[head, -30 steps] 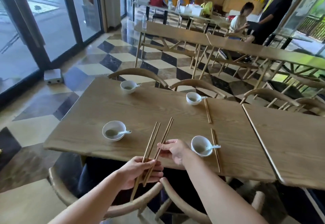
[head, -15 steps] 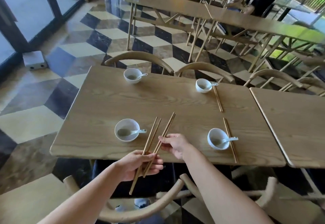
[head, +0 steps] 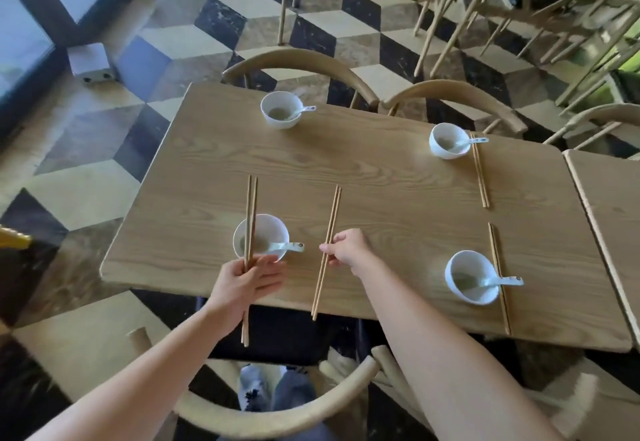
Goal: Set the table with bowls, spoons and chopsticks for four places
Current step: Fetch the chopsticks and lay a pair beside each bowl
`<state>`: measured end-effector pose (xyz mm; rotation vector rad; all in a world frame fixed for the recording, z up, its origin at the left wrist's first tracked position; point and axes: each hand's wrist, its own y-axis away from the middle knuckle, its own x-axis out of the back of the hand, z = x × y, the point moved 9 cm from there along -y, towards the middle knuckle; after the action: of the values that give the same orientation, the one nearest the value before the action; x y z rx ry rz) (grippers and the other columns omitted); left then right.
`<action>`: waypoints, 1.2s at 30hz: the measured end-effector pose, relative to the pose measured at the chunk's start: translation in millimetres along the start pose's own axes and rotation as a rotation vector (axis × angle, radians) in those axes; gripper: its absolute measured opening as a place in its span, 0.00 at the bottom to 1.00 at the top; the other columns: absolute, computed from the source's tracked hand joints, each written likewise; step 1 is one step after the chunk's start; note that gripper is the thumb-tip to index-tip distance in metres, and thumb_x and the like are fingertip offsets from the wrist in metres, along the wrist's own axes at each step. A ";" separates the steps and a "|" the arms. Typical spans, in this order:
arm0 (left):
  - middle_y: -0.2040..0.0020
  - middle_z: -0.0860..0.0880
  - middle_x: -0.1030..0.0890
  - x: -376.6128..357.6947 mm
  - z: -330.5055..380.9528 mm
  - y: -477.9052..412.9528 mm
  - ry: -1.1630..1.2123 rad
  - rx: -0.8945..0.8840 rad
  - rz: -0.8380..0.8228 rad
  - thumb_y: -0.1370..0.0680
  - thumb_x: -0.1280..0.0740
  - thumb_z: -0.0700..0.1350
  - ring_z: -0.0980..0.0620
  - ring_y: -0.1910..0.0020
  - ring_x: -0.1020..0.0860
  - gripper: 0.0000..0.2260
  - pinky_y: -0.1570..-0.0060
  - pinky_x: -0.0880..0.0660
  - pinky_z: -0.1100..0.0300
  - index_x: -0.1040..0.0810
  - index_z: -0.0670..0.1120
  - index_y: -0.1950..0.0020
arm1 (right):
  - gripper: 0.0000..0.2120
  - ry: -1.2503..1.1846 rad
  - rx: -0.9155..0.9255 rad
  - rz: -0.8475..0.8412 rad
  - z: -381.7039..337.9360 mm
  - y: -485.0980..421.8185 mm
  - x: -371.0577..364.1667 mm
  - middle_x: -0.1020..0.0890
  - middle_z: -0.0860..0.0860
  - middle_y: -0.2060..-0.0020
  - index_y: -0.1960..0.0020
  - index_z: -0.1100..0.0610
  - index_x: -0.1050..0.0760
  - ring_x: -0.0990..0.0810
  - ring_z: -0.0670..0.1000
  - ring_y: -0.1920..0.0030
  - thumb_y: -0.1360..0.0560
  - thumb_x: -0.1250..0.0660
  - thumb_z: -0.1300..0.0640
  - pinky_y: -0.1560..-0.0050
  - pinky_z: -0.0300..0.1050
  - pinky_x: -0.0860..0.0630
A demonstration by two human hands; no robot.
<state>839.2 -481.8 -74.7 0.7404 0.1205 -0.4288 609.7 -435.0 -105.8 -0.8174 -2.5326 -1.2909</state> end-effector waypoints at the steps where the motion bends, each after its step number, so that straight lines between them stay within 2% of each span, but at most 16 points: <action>1: 0.49 0.37 0.14 6.8 4.3 -5.1 0.030 -0.004 0.022 0.18 0.38 0.41 0.40 0.50 0.15 0.11 0.49 0.17 0.50 0.22 0.35 0.43 | 0.12 0.045 -0.002 0.006 -2.2 -10.3 -5.3 0.17 0.57 0.55 0.51 0.58 0.25 0.17 0.53 0.64 0.29 0.24 0.64 0.58 0.48 0.16; 2: 0.50 0.37 0.14 12.9 7.1 -9.5 0.052 -0.003 0.040 0.18 0.38 0.41 0.40 0.50 0.15 0.11 0.50 0.17 0.50 0.22 0.35 0.43 | 0.10 0.094 0.002 0.021 -4.1 -19.7 -9.9 0.17 0.55 0.59 0.56 0.57 0.25 0.17 0.53 0.64 0.30 0.24 0.63 0.56 0.50 0.16; 4: 0.49 0.37 0.14 21.5 8.5 -16.5 0.075 0.011 0.066 0.17 0.38 0.40 0.41 0.50 0.15 0.10 0.51 0.17 0.51 0.22 0.35 0.43 | 0.15 0.206 0.027 0.071 -7.1 -37.3 -18.3 0.17 0.54 0.64 0.69 0.55 0.29 0.16 0.54 0.64 0.31 0.23 0.59 0.54 0.51 0.16; 5: 0.49 0.37 0.14 24.8 7.6 -19.3 0.079 0.019 0.079 0.17 0.38 0.40 0.41 0.51 0.15 0.10 0.51 0.17 0.51 0.22 0.35 0.43 | 0.18 0.255 0.034 0.094 -6.9 -45.2 -22.6 0.17 0.55 0.64 0.71 0.54 0.31 0.16 0.55 0.63 0.32 0.22 0.58 0.55 0.49 0.17; 6: 0.49 0.37 0.15 26.9 6.2 -21.4 0.080 0.026 0.090 0.17 0.38 0.40 0.40 0.51 0.14 0.10 0.51 0.17 0.51 0.22 0.34 0.43 | 0.19 0.278 0.030 0.114 -5.6 -51.6 -25.8 0.18 0.55 0.62 0.70 0.55 0.33 0.18 0.54 0.62 0.33 0.22 0.57 0.57 0.47 0.19; 9: 0.49 0.36 0.15 27.8 4.0 -24.3 0.087 0.043 0.106 0.17 0.39 0.40 0.41 0.52 0.14 0.10 0.52 0.17 0.51 0.23 0.34 0.43 | 0.15 0.268 0.012 0.159 -3.1 -49.4 -24.8 0.22 0.55 0.54 0.56 0.55 0.31 0.24 0.53 0.57 0.29 0.24 0.56 0.59 0.43 0.29; 12: 0.50 0.36 0.15 23.5 4.6 -24.1 0.104 0.057 0.108 0.17 0.39 0.39 0.42 0.54 0.14 0.10 0.52 0.17 0.50 0.22 0.33 0.44 | 0.18 0.434 0.074 0.233 -1.4 -39.1 -17.9 0.22 0.55 0.45 0.47 0.59 0.28 0.22 0.56 0.45 0.29 0.24 0.52 0.52 0.46 0.27; 14: 0.51 0.36 0.14 17.7 8.0 -24.0 0.111 0.063 0.093 0.17 0.39 0.39 0.42 0.54 0.14 0.10 0.51 0.18 0.50 0.23 0.34 0.43 | 0.19 0.491 0.106 0.241 -0.1 -33.2 -20.1 0.23 0.55 0.42 0.42 0.60 0.28 0.23 0.56 0.40 0.27 0.26 0.53 0.47 0.47 0.26; 17: 0.51 0.37 0.14 11.2 11.7 -25.3 0.107 0.071 0.074 0.17 0.39 0.39 0.43 0.54 0.14 0.10 0.52 0.17 0.51 0.22 0.34 0.43 | 0.11 0.497 0.134 0.238 4.6 -31.2 -24.8 0.22 0.56 0.42 0.42 0.61 0.28 0.22 0.56 0.42 0.23 0.33 0.59 0.48 0.45 0.27; 20: 0.52 0.37 0.14 9.9 12.5 -28.4 0.103 0.076 0.074 0.17 0.38 0.40 0.43 0.54 0.14 0.11 0.56 0.16 0.53 0.22 0.34 0.42 | 0.10 0.440 0.138 0.220 8.8 -29.7 -28.5 0.22 0.58 0.45 0.41 0.62 0.28 0.23 0.58 0.44 0.20 0.42 0.61 0.53 0.43 0.33; 23: 0.51 0.36 0.14 11.1 11.3 -30.7 0.098 0.085 0.073 0.18 0.38 0.40 0.42 0.53 0.14 0.11 0.56 0.16 0.53 0.22 0.34 0.42 | 0.06 0.443 0.106 0.255 8.4 -26.5 -27.4 0.23 0.53 0.51 0.49 0.58 0.27 0.21 0.56 0.47 0.23 0.40 0.65 0.56 0.43 0.31; 26: 0.50 0.35 0.15 13.5 9.9 -32.9 0.098 0.099 0.069 0.18 0.37 0.40 0.41 0.52 0.14 0.11 0.55 0.16 0.52 0.22 0.33 0.42 | 0.10 0.421 0.123 0.214 8.7 -25.1 -32.7 0.22 0.56 0.45 0.42 0.61 0.27 0.23 0.57 0.46 0.22 0.41 0.64 0.51 0.45 0.29; 30: 0.49 0.34 0.15 15.3 9.8 -35.6 0.104 0.106 0.066 0.18 0.37 0.40 0.41 0.53 0.14 0.11 0.55 0.16 0.51 0.22 0.33 0.42 | 0.04 0.413 0.119 0.258 10.7 -27.4 -28.2 0.24 0.52 0.52 0.50 0.60 0.27 0.26 0.52 0.56 0.24 0.35 0.63 0.54 0.43 0.29; 34: 0.49 0.34 0.15 15.2 12.9 -37.2 0.098 0.107 0.058 0.18 0.38 0.39 0.41 0.52 0.14 0.11 0.54 0.16 0.51 0.22 0.33 0.42 | 0.10 0.334 0.115 0.206 15.3 -27.6 -34.3 0.24 0.56 0.45 0.42 0.61 0.28 0.24 0.57 0.47 0.20 0.45 0.61 0.52 0.43 0.33; 36: 0.49 0.34 0.15 15.6 13.8 -37.0 0.096 0.111 0.055 0.18 0.38 0.39 0.40 0.51 0.14 0.11 0.54 0.16 0.51 0.22 0.32 0.42 | 0.06 0.299 0.081 0.224 18.5 -28.2 -33.6 0.24 0.53 0.50 0.50 0.59 0.28 0.25 0.56 0.52 0.21 0.44 0.64 0.53 0.44 0.33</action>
<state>837.3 -520.7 -91.7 0.8722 0.1666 -0.3500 623.7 -446.7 -149.7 -0.7973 -2.1770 -1.1368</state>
